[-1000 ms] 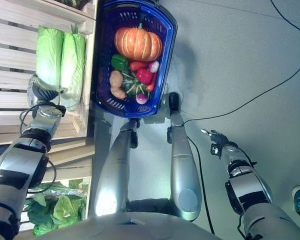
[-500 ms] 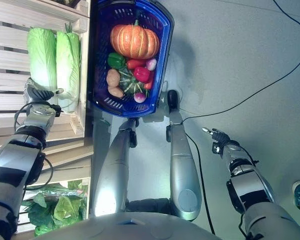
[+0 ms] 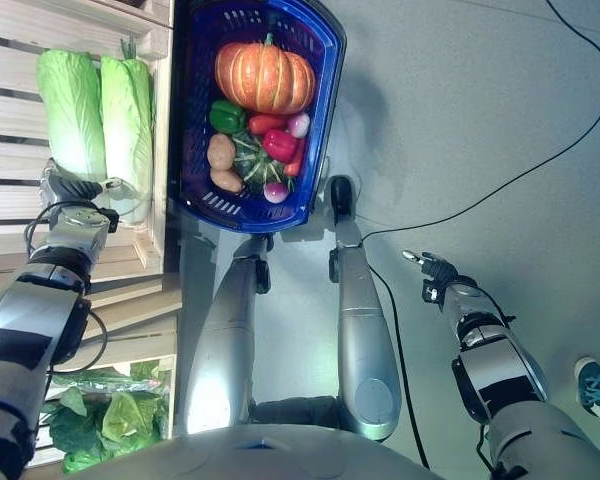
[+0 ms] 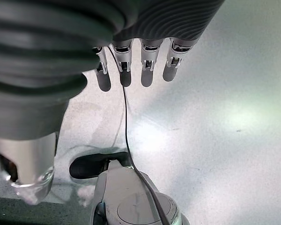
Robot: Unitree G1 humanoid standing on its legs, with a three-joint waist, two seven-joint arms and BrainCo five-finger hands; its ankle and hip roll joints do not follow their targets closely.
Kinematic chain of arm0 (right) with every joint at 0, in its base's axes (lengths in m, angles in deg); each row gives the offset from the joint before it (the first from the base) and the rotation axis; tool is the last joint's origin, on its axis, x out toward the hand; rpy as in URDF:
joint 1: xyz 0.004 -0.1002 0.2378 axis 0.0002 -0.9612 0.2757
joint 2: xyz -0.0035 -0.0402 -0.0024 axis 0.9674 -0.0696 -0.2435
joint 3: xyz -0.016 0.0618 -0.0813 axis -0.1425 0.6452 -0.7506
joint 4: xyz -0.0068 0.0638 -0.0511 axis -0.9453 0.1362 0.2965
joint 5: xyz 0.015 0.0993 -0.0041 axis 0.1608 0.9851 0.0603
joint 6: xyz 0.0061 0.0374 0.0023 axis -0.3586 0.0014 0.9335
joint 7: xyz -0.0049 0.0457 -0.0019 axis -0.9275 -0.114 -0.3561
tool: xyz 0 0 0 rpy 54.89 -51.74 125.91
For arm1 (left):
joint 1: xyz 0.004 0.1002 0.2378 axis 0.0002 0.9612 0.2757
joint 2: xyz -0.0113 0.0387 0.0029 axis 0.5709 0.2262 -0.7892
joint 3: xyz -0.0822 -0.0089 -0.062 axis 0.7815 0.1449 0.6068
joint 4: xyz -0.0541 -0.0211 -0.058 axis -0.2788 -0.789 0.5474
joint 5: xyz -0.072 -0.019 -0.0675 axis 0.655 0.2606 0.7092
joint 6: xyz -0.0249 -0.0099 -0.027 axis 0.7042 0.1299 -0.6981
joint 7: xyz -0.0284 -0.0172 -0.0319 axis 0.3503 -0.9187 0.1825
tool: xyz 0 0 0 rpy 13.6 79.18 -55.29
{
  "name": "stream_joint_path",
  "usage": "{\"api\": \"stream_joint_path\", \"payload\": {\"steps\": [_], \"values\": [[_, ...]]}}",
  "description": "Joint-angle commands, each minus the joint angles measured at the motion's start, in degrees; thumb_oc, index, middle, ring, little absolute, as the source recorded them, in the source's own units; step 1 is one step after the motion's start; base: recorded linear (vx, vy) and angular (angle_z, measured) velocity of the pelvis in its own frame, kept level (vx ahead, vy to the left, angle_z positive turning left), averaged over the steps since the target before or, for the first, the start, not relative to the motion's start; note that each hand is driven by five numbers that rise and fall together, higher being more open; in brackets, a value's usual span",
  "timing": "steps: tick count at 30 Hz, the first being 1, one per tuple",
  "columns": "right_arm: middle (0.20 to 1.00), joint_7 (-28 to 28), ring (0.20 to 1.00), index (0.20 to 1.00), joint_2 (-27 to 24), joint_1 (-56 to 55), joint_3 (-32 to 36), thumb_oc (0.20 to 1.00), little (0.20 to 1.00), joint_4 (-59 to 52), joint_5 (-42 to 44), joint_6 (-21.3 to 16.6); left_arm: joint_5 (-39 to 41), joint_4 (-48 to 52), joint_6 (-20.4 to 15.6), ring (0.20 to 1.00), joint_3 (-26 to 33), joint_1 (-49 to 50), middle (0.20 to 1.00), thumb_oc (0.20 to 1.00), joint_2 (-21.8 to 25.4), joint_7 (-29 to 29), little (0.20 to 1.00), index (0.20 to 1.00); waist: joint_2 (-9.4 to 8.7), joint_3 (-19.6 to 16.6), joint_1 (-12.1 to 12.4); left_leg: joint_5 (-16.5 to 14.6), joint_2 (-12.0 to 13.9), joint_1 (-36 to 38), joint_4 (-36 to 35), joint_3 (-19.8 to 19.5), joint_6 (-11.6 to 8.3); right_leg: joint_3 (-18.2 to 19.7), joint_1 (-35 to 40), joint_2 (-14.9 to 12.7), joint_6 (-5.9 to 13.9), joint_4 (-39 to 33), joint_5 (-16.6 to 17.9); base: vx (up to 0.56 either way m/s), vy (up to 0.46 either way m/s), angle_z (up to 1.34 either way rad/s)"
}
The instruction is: Pick up fruits and vegetables into the basket
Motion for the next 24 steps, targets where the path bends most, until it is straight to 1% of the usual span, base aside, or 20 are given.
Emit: {"api": "stream_joint_path", "payload": {"steps": [1, 5, 10, 11, 12, 13, 24], "values": [[1.000, -0.3, 1.000, 1.000, -2.0, -2.8, -2.3, 1.000, 1.000, -0.2, 1.5, 1.5, -4.1, -4.7, 1.9, 1.000, -0.7, 1.9, 1.000, 1.000, 0.7, 0.4, 1.000, 1.000, -0.66, -2.2, 0.8, 1.5, -0.9, -1.9, -2.1, 0.4, -0.14, -4.1, 1.5, 2.5, -0.57, 4.4, -8.0, 0.00, 0.000, 0.00], [1.000, -0.5, 1.000, 1.000, -2.3, -2.8, -2.5, 1.000, 1.000, -0.1, 1.7, 1.4, -6.8, -4.4, 2.5, 1.000, -1.9, 1.9, 1.000, 1.000, 0.6, 1.0, 1.000, 1.000, -0.78, -2.2, 0.7, 1.7, -1.0, -1.8, -2.4, 0.4, -0.19, -4.1, 1.6, 2.6, -0.52, 4.0, -7.8, 0.00, 0.000, 0.00], [1.000, -0.4, 1.000, 1.000, -2.3, -2.7, -2.8, 1.000, 1.000, -0.2, 2.0, 1.2, -7.2, -4.3, 2.6, 1.000, -2.7, 1.6, 1.000, 1.000, 0.5, 0.8, 1.000, 1.000, -0.89, -2.2, 0.7, 1.8, -1.0, -2.1, -2.6, 0.3, -0.22, -4.1, 1.4, 2.6, -0.52, 3.8, -7.6, 0.00, 0.000, 0.00], [1.000, -0.4, 1.000, 1.000, -2.2, -2.7, -2.8, 1.000, 1.000, -0.2, 1.9, 1.2, -7.3, -4.2, 2.5, 0.476, -2.7, 1.7, 0.476, 0.476, 0.4, 0.6, 0.476, 0.476, -0.90, -2.2, 0.7, 1.8, -1.0, -2.1, -2.6, 0.3, -0.23, -4.1, 1.4, 2.6, -0.51, 3.8, -7.6, 0.00, 0.000, 0.00], [1.000, -0.4, 1.000, 1.000, -2.3, -2.7, -2.9, 1.000, 1.000, -0.2, 2.0, 1.2, -7.3, -4.1, 2.6, 0.272, -2.9, 1.6, 0.272, 0.272, 0.5, 0.3, 0.272, 0.272, -0.89, -2.2, 0.7, 1.9, -1.0, -2.0, -2.6, 0.3, -0.22, -4.2, 1.4, 2.6, -0.51, 3.7, -7.6, 0.00, 0.000, 0.00], [1.000, -0.3, 1.000, 1.000, -2.2, -2.7, -2.8, 1.000, 1.000, -0.2, 2.0, 1.1, -7.5, -3.9, 2.4, 0.200, -3.1, 1.5, 0.200, 0.200, 0.3, -0.3, 0.200, 0.200, -0.90, -2.2, 0.7, 1.9, -1.1, -2.0, -2.8, 0.2, -0.20, -4.2, 1.4, 2.7, -0.49, 3.7, -7.5, 0.00, 0.000, 0.00], [1.000, 0.2, 1.000, 1.000, -2.1, -2.9, -2.8, 1.000, 1.000, -0.8, 2.2, 1.0, -4.8, -2.9, 0.5, 0.200, -3.2, 2.5, 0.200, 0.200, -0.4, -2.8, 0.200, 0.200, -0.60, -2.2, 0.9, 2.3, -1.3, -2.2, -3.5, 0.0, -0.18, -4.4, 1.1, 2.7, -0.50, 3.1, -7.3, 0.00, 0.000, 0.00]]}}
